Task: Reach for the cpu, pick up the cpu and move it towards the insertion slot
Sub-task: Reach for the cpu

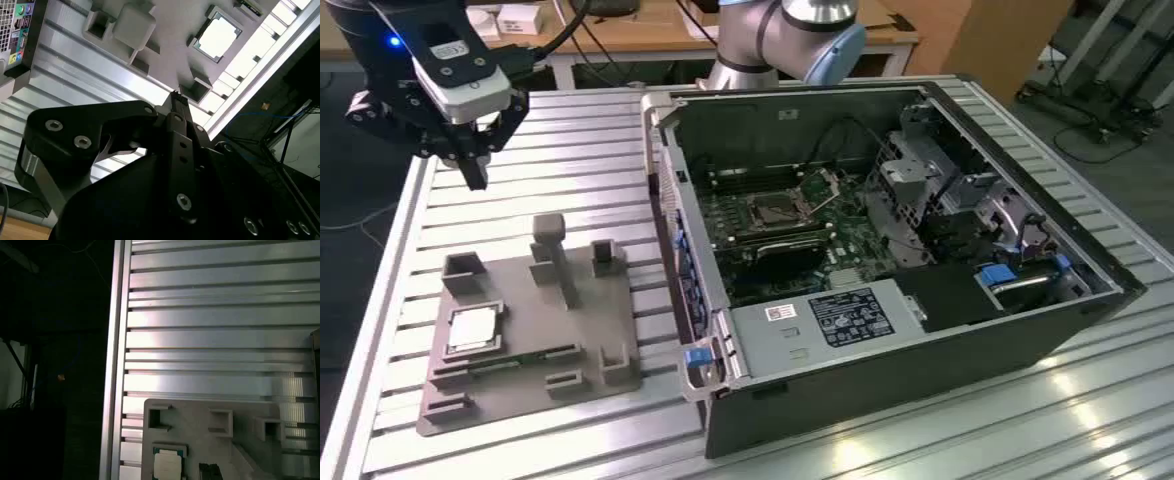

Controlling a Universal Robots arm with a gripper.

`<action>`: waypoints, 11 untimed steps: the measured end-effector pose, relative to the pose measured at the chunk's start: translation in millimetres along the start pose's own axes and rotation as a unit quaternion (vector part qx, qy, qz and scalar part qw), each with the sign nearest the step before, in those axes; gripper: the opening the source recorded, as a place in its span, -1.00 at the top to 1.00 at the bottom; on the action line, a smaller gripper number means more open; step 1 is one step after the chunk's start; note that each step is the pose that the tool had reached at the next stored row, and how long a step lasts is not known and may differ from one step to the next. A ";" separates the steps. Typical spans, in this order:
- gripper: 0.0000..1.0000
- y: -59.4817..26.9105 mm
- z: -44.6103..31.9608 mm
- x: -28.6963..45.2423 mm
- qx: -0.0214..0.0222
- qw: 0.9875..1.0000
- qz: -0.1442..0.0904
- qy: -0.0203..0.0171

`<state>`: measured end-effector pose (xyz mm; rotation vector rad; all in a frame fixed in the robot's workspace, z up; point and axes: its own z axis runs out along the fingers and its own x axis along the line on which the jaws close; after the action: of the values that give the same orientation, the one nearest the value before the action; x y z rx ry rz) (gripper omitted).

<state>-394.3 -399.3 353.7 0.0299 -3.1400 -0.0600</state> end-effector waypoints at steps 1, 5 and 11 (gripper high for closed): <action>0.79 0.0 0.0 0.0 0.000 1.000 0.000 0.000; 0.79 0.0 0.0 0.0 0.000 1.000 0.000 0.000; 0.79 0.0 0.0 0.0 0.000 1.000 0.000 0.000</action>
<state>-394.3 -399.3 353.7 0.0300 -3.1400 -0.0600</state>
